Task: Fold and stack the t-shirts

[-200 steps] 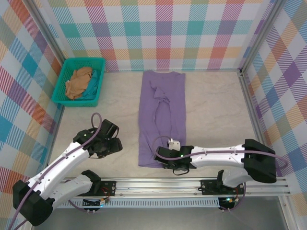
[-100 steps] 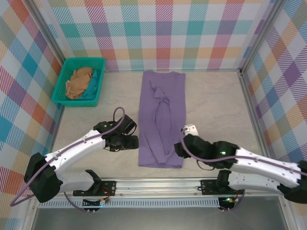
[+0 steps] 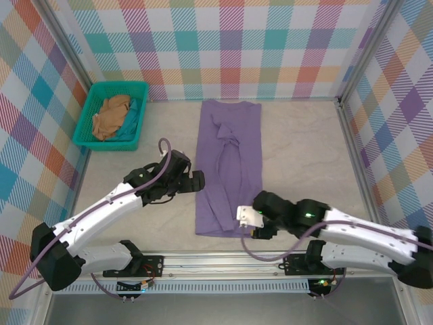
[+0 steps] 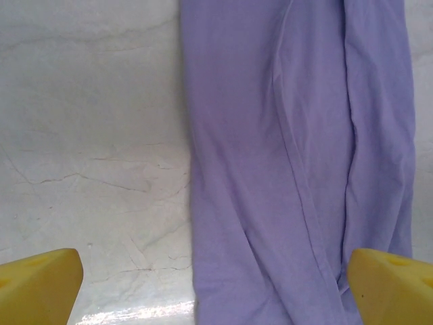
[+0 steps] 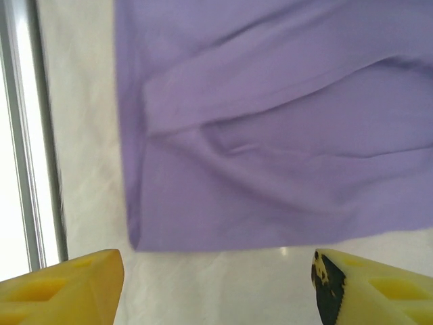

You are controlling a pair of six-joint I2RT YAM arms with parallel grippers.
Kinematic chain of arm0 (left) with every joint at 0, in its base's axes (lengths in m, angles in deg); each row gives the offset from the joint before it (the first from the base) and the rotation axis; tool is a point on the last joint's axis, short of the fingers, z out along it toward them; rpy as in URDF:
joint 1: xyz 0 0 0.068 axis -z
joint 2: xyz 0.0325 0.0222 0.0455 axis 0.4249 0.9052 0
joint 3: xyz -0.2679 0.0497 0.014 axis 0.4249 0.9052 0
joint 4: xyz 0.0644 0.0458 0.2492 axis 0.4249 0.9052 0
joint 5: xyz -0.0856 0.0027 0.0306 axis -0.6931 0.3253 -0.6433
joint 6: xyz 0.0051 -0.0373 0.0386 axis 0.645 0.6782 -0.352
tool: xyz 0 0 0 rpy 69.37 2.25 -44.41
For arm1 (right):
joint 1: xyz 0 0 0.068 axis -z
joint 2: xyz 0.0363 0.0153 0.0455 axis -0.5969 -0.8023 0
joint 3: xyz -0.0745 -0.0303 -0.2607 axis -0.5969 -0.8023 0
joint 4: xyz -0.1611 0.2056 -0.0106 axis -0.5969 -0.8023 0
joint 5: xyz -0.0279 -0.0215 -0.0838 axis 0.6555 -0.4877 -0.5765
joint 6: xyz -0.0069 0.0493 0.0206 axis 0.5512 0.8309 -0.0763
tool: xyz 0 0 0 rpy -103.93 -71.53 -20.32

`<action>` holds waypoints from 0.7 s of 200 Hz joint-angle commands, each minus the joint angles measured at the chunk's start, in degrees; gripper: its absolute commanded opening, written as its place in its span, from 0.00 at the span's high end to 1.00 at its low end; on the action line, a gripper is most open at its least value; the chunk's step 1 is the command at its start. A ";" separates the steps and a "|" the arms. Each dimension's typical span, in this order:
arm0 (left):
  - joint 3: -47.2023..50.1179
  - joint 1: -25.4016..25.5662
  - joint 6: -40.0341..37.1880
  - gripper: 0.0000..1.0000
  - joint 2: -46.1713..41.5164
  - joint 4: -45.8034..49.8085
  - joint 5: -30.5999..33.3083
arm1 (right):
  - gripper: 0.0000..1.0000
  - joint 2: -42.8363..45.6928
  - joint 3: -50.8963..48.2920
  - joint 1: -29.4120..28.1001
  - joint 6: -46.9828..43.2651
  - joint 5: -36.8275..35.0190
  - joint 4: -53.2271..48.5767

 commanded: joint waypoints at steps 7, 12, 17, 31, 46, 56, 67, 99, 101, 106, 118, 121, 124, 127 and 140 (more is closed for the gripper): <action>1.99 0.04 -3.20 0.00 -4.06 -4.74 0.86 | 0.27 -4.69 -3.80 2.10 -9.63 5.90 1.19; 1.99 0.05 -3.76 0.00 -4.54 -4.71 1.24 | 0.27 -5.40 -3.93 2.27 -9.68 5.92 1.73; 2.07 -0.01 -4.33 0.00 -4.95 -4.49 1.68 | 0.27 -6.11 -3.83 2.49 -9.55 5.98 2.15; 2.00 -0.20 -5.65 0.00 -5.88 -3.92 2.96 | 0.27 -7.92 -3.65 3.10 -8.96 6.32 3.29; 1.77 -0.64 -6.66 0.00 -6.71 -3.48 3.82 | 0.27 -10.57 -3.93 3.52 -7.93 6.31 4.54; 1.74 -0.89 -7.08 0.00 -7.21 -3.39 4.09 | 0.27 -12.47 -4.20 3.73 -7.03 6.36 5.69; 2.03 -1.00 -7.51 0.00 -7.84 -3.51 4.31 | 0.28 -14.58 -4.75 3.93 -5.87 6.44 7.38; 3.06 -1.52 -8.35 0.00 -9.15 -4.57 4.24 | 0.29 -18.59 -5.87 4.10 -3.15 6.62 11.05; 2.97 -1.53 -8.40 0.00 -9.04 -4.54 4.17 | 0.29 -18.94 -5.87 4.08 -3.04 6.66 11.18; 2.82 -1.61 -8.35 0.00 -8.92 -4.36 3.97 | 0.30 -19.56 -5.87 4.03 -2.71 6.66 11.66; 2.41 -1.61 -8.69 0.02 -8.59 -4.11 3.30 | 0.32 -21.52 -5.64 4.05 -1.73 7.11 12.56; 2.44 -1.63 -8.78 0.02 -8.54 -4.09 3.20 | 0.33 -22.05 -5.49 4.10 -1.43 7.24 12.67; 2.44 -1.62 -8.81 0.03 -8.50 -4.04 3.14 | 0.34 -22.58 -5.36 4.10 -1.16 7.38 12.78; 2.43 -1.61 -8.84 0.03 -8.50 -4.05 3.11 | 0.34 -23.13 -5.22 4.04 -0.89 7.41 12.98; 2.46 -1.61 -9.42 0.04 -8.63 -4.36 2.97 | 0.36 -25.04 -5.14 4.06 0.15 7.43 13.52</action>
